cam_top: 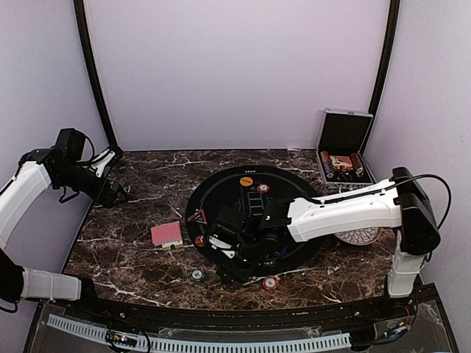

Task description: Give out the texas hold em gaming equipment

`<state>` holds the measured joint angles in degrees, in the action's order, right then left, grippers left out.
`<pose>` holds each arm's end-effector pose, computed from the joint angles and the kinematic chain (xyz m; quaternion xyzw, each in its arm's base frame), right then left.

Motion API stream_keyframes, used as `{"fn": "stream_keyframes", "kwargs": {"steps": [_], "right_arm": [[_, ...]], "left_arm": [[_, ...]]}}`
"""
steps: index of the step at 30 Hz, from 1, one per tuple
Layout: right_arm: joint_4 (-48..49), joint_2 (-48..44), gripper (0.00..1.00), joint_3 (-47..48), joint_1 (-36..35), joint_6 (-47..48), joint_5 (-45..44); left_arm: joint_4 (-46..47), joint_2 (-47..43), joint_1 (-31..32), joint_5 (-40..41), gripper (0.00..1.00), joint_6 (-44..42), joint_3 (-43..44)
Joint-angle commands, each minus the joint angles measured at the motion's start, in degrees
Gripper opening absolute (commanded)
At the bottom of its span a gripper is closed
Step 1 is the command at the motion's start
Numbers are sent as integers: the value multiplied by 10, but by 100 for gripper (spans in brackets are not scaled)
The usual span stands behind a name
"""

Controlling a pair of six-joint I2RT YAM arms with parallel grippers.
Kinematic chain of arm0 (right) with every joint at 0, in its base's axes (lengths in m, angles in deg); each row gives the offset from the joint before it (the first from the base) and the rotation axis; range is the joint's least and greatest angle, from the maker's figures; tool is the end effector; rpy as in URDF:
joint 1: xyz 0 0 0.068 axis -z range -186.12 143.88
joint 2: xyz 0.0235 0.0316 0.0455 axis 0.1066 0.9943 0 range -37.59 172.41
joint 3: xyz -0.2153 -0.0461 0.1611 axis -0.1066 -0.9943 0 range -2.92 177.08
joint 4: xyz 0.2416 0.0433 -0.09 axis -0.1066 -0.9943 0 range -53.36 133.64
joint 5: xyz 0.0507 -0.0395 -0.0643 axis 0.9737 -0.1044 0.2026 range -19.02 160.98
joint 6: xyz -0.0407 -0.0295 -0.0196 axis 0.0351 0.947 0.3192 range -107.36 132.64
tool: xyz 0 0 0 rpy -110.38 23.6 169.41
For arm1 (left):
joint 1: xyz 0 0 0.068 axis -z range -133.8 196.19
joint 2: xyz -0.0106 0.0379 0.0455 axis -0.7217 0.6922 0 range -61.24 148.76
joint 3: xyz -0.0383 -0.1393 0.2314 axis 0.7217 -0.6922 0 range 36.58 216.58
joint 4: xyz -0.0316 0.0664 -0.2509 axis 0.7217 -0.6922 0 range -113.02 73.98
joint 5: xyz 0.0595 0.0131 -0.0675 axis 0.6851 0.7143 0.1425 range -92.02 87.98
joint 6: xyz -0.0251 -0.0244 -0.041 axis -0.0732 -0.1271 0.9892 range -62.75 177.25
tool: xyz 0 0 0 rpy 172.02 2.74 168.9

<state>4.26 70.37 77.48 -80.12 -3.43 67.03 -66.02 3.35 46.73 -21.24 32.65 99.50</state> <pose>0.1096 0.3735 0.2036 -0.4681 0.8601 0.1174 0.1650 0.2200 -0.0138 0.3203 0.2561 0.8971 -0.0868 0.3494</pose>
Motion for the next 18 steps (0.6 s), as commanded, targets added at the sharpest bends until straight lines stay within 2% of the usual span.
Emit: {"fn": "stream_keyframes", "kwargs": {"steps": [1,9,18], "right_arm": [[-1,12,82,26,-10,28,22],[-16,35,84,42,-11,51,29],[-10,54,81,48,-13,53,26]], "left_arm": [[-19,-7,1,-5,99,2,19],[-23,-9,1,-6,99,1,23],[-28,-15,0,-3,99,-4,23]]}}
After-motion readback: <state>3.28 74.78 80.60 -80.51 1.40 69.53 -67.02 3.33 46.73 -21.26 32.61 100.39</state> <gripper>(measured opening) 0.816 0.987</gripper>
